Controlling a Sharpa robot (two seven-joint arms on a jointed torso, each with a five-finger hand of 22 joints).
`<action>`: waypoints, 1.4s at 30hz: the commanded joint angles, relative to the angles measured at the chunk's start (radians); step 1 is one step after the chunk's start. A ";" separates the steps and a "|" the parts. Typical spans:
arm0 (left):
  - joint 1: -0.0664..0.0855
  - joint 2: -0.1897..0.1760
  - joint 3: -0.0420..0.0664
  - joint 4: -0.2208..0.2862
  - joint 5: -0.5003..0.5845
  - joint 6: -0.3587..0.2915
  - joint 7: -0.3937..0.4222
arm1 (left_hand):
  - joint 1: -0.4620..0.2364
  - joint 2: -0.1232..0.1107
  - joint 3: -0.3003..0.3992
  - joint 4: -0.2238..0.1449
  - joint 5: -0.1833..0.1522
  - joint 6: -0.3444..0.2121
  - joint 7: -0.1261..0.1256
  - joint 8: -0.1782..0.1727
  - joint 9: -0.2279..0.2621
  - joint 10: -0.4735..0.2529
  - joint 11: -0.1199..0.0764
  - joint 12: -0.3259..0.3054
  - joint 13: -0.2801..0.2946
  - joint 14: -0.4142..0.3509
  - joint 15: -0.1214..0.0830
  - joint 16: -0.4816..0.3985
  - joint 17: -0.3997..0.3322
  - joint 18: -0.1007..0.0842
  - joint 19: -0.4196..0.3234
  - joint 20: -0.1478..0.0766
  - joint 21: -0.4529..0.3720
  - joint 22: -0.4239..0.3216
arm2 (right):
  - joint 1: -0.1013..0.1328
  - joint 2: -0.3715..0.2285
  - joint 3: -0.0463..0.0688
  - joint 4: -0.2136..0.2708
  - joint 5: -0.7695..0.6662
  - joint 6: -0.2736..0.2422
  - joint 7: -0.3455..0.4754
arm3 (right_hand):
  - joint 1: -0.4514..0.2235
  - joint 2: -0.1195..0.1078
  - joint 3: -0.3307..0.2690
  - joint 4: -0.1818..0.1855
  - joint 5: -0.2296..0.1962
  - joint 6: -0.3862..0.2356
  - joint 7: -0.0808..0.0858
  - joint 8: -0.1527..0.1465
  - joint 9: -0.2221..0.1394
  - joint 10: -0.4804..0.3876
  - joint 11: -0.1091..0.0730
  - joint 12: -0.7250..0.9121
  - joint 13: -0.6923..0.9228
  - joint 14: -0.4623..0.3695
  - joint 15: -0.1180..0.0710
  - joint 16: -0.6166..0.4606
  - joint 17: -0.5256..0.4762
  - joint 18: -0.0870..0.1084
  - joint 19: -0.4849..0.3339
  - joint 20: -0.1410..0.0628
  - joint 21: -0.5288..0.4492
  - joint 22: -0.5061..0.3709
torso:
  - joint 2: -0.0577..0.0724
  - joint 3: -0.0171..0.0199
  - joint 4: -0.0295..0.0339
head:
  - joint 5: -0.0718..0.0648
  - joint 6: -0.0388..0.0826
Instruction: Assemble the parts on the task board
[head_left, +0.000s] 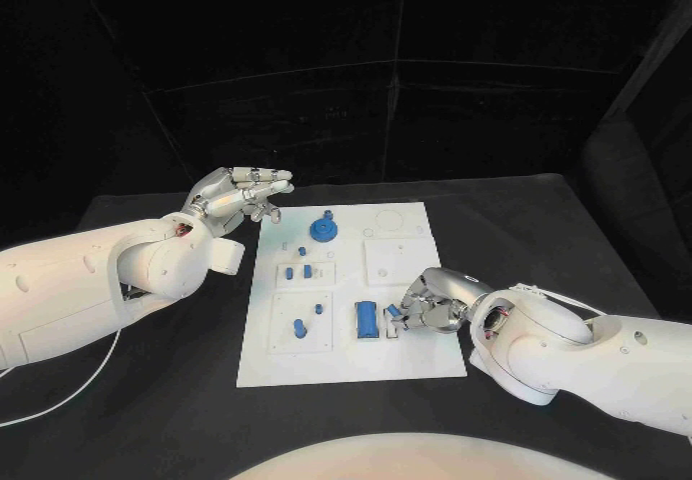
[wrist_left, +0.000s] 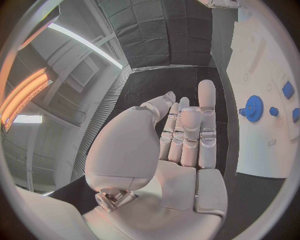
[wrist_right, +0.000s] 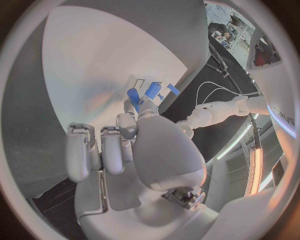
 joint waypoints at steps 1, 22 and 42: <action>0.001 0.000 0.001 0.002 0.001 0.016 0.000 | -0.011 -0.003 -0.005 0.001 0.003 -0.008 0.000 0.005 -0.001 -0.007 0.000 0.004 0.000 -0.007 0.002 -0.004 -0.002 0.013 -0.002 0.002 -0.007 -0.002 | 0.001 0.000 0.000 0.005 0.077 -0.046 -0.003 | -0.016 -0.002 -0.001 0.008 0.012 0.009 -0.002 -0.005 0.004 0.022 -0.023 0.008 0.003 0.075 -0.006 0.005 0.117 -0.007 0.037 -0.008 0.006 0.185 | 0.000 0.0001 0.0001 | -0.001 -0.001; 0.001 0.001 0.001 0.003 0.001 0.024 -0.003 | -0.009 -0.003 -0.004 -0.001 0.003 -0.010 0.001 0.005 -0.001 -0.008 0.000 0.004 0.000 -0.008 0.002 -0.004 -0.003 0.014 -0.002 0.003 -0.008 -0.002 | 0.001 0.029 0.000 -0.013 0.081 0.006 -0.095 | -0.063 -0.007 -0.025 0.019 0.025 0.044 -0.015 0.008 0.018 0.033 -0.033 0.018 0.010 0.076 -0.014 0.010 0.125 -0.007 0.039 -0.015 0.007 0.187 | 0.000 0.0001 0.0006 | -0.002 -0.003; 0.001 -0.001 0.001 0.005 0.001 0.024 -0.004 | -0.009 -0.003 -0.004 -0.001 0.003 -0.010 0.001 0.005 -0.001 -0.008 0.000 0.004 0.000 -0.008 0.002 -0.004 -0.003 0.014 -0.002 0.003 -0.008 -0.002 | 0.001 0.050 0.000 -0.032 0.074 0.019 -0.103 | -0.158 -0.007 -0.073 0.020 -0.124 0.043 -0.012 0.008 0.028 0.035 -0.029 0.010 0.007 0.075 -0.012 0.005 0.118 -0.007 0.036 -0.016 0.004 0.184 | 0.001 0.0001 -0.0001 | 0.000 -0.005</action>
